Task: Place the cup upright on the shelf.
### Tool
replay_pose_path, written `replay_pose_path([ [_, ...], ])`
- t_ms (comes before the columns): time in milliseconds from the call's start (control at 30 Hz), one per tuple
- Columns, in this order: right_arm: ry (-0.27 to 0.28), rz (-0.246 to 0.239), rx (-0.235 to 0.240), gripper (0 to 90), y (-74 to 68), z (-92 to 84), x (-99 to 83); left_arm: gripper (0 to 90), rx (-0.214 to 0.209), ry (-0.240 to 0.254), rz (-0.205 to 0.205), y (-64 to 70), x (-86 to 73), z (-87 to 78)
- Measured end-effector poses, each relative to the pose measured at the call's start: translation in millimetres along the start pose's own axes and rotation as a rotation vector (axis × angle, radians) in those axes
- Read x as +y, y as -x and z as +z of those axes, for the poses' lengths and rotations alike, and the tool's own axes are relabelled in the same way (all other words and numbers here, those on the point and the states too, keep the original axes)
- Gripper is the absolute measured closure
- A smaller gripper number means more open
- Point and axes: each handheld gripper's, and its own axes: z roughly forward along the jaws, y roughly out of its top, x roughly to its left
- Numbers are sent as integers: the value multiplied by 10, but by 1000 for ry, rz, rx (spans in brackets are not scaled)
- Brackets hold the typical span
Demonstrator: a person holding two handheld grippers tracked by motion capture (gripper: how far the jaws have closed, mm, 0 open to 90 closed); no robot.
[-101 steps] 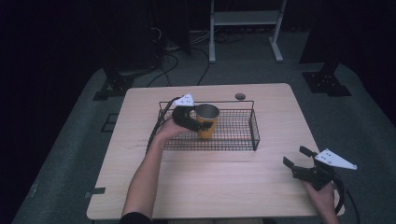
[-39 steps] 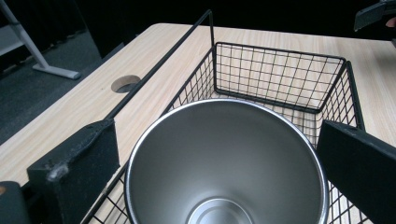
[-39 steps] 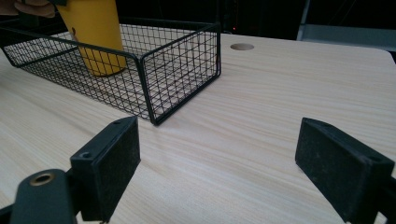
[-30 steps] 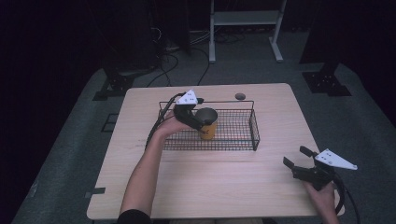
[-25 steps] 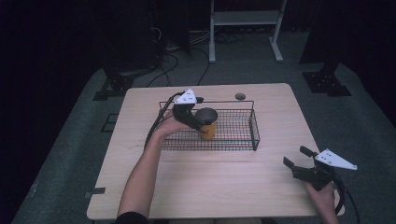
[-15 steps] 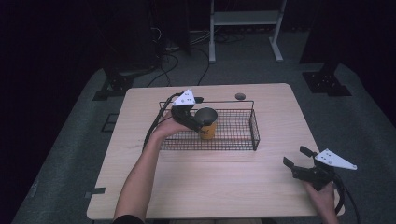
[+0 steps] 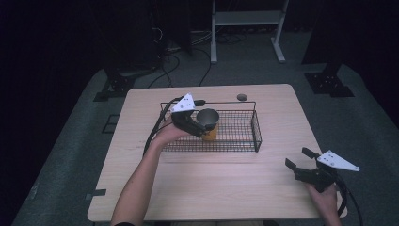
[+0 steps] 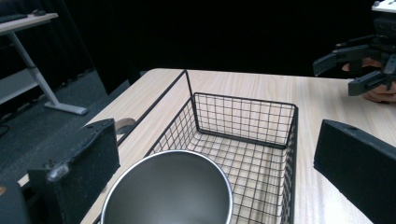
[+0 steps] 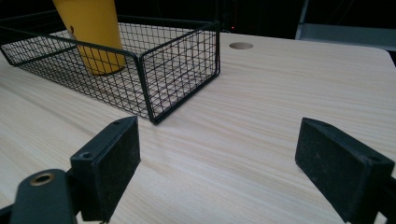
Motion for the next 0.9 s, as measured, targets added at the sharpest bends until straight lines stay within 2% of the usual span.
replay_pose_path([
  [733,-1,0,1,130,0,-1,-1,0,-6,19,4,207,-61,-121],
  [900,-1,0,2,130,0,-1,-1,0,-1,17,17,262,-101,-156],
])
